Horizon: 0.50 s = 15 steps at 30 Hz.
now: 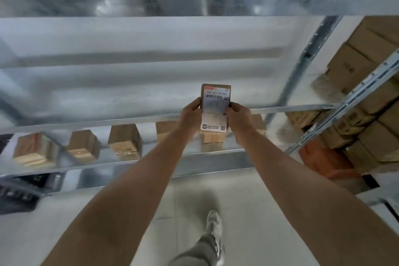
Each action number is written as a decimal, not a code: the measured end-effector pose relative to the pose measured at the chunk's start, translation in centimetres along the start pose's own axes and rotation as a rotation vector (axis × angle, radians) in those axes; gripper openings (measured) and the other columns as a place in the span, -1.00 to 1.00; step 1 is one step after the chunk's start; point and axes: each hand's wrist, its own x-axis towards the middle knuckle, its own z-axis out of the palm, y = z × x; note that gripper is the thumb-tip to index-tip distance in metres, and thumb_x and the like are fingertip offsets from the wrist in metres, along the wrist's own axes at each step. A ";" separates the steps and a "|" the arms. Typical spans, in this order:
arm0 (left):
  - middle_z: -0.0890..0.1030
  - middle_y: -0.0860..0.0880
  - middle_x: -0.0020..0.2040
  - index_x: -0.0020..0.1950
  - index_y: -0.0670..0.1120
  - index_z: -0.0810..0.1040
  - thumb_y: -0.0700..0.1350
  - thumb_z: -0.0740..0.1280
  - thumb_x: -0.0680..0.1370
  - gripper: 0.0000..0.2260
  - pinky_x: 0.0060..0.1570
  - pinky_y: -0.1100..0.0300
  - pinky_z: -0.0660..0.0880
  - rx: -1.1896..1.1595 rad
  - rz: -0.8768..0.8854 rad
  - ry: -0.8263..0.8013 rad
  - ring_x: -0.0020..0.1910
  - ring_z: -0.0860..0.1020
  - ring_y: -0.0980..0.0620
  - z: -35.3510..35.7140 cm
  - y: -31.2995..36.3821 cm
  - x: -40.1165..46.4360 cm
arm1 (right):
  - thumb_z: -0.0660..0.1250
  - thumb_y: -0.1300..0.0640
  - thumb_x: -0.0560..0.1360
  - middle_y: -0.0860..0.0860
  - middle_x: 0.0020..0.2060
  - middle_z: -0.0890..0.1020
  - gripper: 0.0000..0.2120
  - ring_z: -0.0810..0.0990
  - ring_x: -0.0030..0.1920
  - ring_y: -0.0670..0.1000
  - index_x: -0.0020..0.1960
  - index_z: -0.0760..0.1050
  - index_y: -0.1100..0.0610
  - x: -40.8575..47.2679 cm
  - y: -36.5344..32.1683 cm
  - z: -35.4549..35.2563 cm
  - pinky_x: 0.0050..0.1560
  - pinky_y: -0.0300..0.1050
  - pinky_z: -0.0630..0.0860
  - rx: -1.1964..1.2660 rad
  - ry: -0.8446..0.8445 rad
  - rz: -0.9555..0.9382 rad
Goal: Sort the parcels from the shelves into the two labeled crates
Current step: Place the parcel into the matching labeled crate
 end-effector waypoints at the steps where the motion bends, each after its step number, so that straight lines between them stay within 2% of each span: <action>1: 0.65 -0.06 -0.05 0.17 -0.02 0.61 -0.40 0.08 0.60 -0.58 -0.30 0.20 0.58 -0.007 -0.014 0.002 -0.14 0.62 -0.09 -1.3 -0.4 -1.4 | 0.17 0.28 0.57 0.11 -0.07 0.70 -0.71 0.68 0.00 0.26 -0.07 0.61 -0.01 -1.6 0.2 1.2 -0.02 0.21 0.65 -0.012 -0.014 0.004; 5: 0.65 -0.05 -0.06 0.21 -0.03 0.57 -0.34 0.09 0.65 -0.65 -0.34 0.22 0.58 -0.040 -0.081 0.016 -0.19 0.62 -0.03 -6.8 -1.3 -7.0 | 0.14 0.28 0.57 0.09 -0.04 0.70 -0.70 0.68 0.01 0.25 0.07 0.61 0.04 -7.7 0.5 5.6 0.01 0.27 0.64 -0.026 -0.103 0.021; 9: 0.68 -0.05 0.13 0.16 0.11 0.60 -0.34 0.12 0.62 -0.58 -0.08 0.08 0.60 -0.032 -0.077 0.045 0.04 0.64 -0.13 -12.2 -2.8 -10.1 | 0.09 0.26 0.59 0.13 -0.06 0.68 -0.70 0.65 0.03 0.33 0.04 0.58 0.03 -11.8 -0.2 10.1 0.00 0.37 0.60 -0.043 -0.165 0.004; 12: 0.65 -0.07 0.16 0.24 0.07 0.58 -0.40 0.09 0.59 -0.53 -0.14 0.16 0.56 -0.048 -0.085 0.088 0.08 0.61 -0.12 -16.5 -3.4 -12.0 | 0.10 0.28 0.59 0.05 -0.14 0.63 -0.69 0.63 -0.06 0.23 0.13 0.60 0.11 -14.3 -0.9 13.7 0.05 0.32 0.59 -0.061 -0.199 -0.023; 15: 0.65 -0.13 0.17 0.30 0.02 0.57 -0.40 0.09 0.59 -0.53 -0.11 0.09 0.58 -0.043 -0.060 0.116 0.09 0.62 -0.17 -21.3 -4.1 -13.5 | 0.13 0.26 0.58 0.09 -0.06 0.67 -0.69 0.64 -0.07 0.21 0.16 0.60 0.11 -16.5 -1.3 17.8 -0.01 0.20 0.64 -0.087 -0.231 -0.047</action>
